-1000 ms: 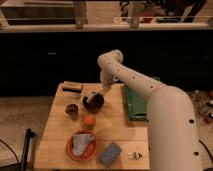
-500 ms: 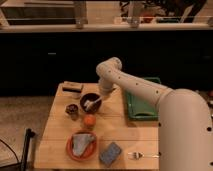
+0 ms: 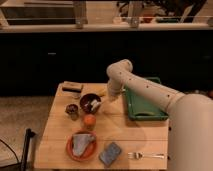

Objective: Wipe purple bowl with brush

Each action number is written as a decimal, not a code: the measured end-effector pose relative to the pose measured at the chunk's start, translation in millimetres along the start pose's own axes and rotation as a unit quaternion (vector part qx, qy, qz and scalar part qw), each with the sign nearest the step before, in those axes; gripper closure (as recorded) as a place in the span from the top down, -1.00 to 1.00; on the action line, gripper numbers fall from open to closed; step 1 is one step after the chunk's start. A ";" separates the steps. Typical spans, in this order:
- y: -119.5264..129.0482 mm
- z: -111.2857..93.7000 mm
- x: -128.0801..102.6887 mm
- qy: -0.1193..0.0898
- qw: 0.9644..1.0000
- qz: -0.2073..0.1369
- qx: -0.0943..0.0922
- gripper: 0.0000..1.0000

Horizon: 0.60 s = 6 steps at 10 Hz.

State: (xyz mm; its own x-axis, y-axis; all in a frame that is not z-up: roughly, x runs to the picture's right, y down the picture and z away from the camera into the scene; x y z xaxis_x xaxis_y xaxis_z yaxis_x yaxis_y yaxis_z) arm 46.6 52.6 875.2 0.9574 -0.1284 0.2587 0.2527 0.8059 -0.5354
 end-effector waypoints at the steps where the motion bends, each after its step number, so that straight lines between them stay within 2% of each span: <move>1: -7.0 -0.4 7.5 0.004 1.000 0.009 0.003 -0.90; 3: -26.5 -4.9 14.8 0.011 1.000 0.013 0.007 -0.90; 6: -50.1 -8.8 3.1 0.018 1.000 -0.005 0.010 -0.90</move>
State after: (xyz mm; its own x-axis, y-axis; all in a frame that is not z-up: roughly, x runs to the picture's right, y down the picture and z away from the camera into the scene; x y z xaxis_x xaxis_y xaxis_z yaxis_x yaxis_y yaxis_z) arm 38.1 6.7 895.7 0.9596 -0.1571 0.2336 0.2593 0.8163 -0.5162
